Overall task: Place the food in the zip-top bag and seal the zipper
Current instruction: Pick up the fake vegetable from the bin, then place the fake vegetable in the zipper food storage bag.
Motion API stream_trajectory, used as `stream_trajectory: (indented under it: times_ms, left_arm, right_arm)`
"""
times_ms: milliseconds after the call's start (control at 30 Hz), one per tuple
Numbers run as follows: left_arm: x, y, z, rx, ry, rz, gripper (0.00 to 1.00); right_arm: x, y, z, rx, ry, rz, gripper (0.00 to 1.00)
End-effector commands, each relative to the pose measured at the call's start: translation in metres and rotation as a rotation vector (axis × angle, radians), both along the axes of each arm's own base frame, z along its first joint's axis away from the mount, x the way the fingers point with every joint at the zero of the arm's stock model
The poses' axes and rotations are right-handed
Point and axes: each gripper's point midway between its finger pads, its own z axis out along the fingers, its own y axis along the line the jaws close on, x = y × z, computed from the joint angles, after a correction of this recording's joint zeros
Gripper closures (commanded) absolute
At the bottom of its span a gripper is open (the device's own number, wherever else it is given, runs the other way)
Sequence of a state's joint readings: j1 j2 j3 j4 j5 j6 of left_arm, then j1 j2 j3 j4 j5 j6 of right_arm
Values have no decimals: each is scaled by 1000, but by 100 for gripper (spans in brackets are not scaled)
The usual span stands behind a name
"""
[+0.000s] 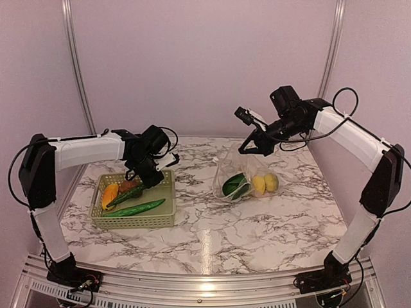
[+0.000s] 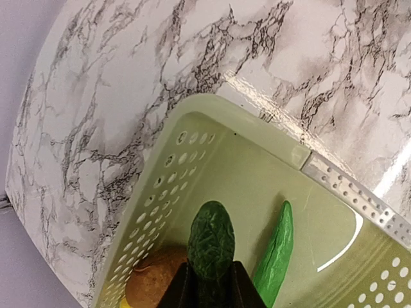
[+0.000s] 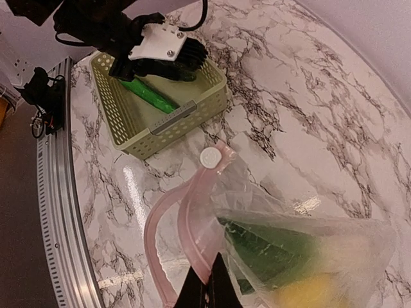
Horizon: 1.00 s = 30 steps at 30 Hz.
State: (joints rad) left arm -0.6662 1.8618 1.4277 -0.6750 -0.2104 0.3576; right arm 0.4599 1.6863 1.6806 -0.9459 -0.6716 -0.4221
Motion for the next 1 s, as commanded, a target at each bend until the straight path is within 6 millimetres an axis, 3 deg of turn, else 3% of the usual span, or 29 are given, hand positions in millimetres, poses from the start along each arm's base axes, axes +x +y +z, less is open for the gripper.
stream_trajectory:
  times_ms: [0,100,233,400,567,700,967]
  left_arm:
    - [0,3,83,-133,-140,50,93]
    - [0,-1,130,-244,-230,75,96]
    - [-13,-29,206,-479,-387,35,100]
    - [-49,-80,287,-693,-632,-118,100]
    - [-88,-117,349,-1022,-719,-224,100]
    - [-123,-133,385,-1308,-769,-308,100]
    - [-159,-182,394,-1506,-770,-451,100]
  right_arm:
    - [0,-7,31,3,-87,-13,100]
    - [-2,-8,33,3,-88,-12,100]
    - [-6,-6,35,12,-48,3,100]
    - [-10,-1,40,28,0,34,100]
    - [-16,3,59,75,-2,51,100]
    - [-24,5,67,112,15,73,100]
    - [-31,8,75,155,40,92,100]
